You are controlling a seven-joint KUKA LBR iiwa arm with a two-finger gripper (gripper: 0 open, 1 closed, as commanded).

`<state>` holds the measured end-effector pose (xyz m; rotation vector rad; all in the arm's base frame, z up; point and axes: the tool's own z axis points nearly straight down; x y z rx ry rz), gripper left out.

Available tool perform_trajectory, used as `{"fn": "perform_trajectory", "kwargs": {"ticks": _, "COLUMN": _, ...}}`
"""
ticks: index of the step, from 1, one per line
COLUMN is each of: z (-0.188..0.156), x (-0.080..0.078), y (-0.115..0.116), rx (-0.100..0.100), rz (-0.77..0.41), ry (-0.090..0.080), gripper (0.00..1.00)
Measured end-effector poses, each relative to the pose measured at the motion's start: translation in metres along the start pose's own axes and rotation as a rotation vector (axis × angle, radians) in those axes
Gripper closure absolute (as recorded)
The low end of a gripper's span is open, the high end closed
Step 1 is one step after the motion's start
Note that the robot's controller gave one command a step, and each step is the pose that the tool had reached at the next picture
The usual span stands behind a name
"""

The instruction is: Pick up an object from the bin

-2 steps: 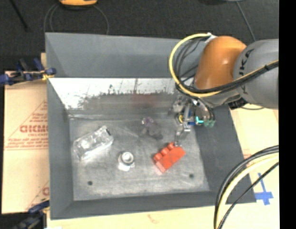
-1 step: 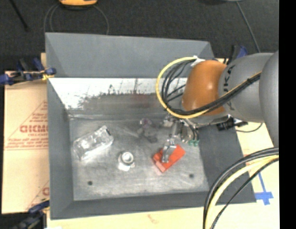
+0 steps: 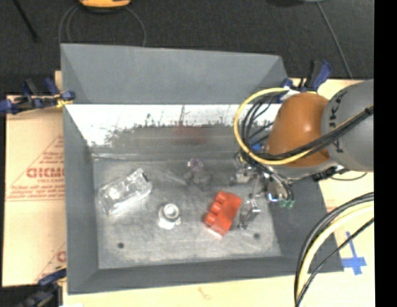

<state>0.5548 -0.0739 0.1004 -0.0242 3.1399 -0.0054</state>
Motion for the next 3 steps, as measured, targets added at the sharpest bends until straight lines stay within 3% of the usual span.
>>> {"fn": "perform_trajectory", "kwargs": {"ticks": 1, "z": 0.025, "x": 0.015, "y": 0.043, "rx": 0.0, "rz": 0.053, "ry": -0.012, "gripper": 0.0}}
{"fn": "perform_trajectory", "kwargs": {"ticks": 2, "z": 0.023, "x": 0.012, "y": 0.042, "rx": 0.001, "rz": 0.053, "ry": -0.019, "gripper": 1.0}}
{"fn": "perform_trajectory", "kwargs": {"ticks": 3, "z": -0.123, "x": -0.011, "y": 0.025, "rx": 0.0, "rz": -0.166, "ry": -0.011, "gripper": 1.0}}
